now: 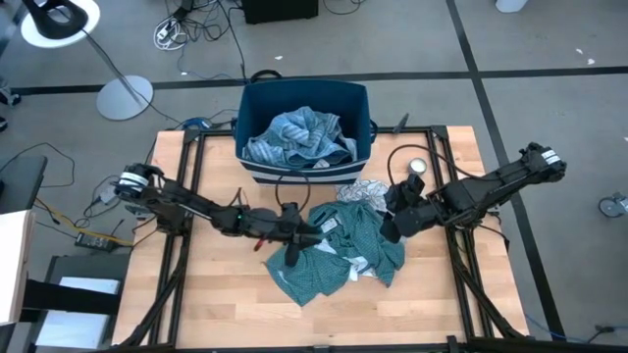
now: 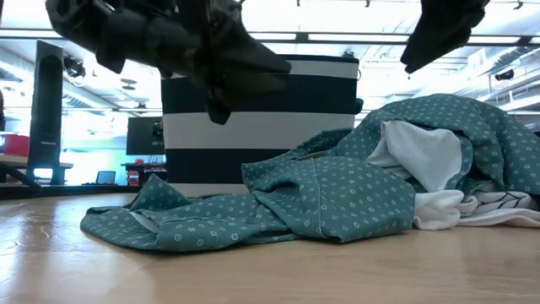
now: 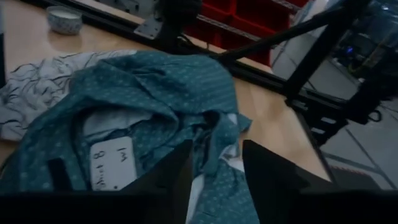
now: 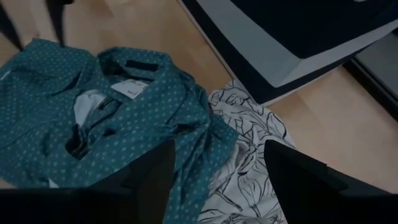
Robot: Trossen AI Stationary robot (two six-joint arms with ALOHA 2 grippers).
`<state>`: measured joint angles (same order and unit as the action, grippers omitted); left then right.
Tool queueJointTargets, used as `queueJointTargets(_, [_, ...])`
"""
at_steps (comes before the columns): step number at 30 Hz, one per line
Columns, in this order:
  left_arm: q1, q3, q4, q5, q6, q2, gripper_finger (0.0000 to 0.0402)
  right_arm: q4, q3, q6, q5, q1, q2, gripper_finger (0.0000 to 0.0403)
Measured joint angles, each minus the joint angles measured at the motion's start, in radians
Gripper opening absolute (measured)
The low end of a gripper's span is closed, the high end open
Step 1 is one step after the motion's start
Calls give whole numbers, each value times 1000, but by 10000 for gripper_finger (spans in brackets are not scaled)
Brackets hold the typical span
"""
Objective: Sort clothes
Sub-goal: Put the green polo shirt into the blue laundry organizer
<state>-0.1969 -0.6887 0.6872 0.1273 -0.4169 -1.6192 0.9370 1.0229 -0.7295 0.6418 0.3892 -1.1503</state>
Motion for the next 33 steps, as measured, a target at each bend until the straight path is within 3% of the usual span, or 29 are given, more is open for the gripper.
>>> queueJointTargets(4, [0,0,-28,28,-9,-13,154,0,0,0,-1,16,0,247])
queueJointTargets(9, [2,0,-128,210,-13,-13,148,0,0,-11,-2,31,0,247])
queueJointTargets(12, [11,0,-204,243,-57,-13,147,-1,0,-24,-1,42,-1,247])
queueJointTargets(25, [51,0,-322,244,-109,-34,146,-1,0,-35,21,62,-1,247])
queueJointTargets(33, [62,1,-218,110,-197,-157,133,-1,0,-33,24,62,-1,247])
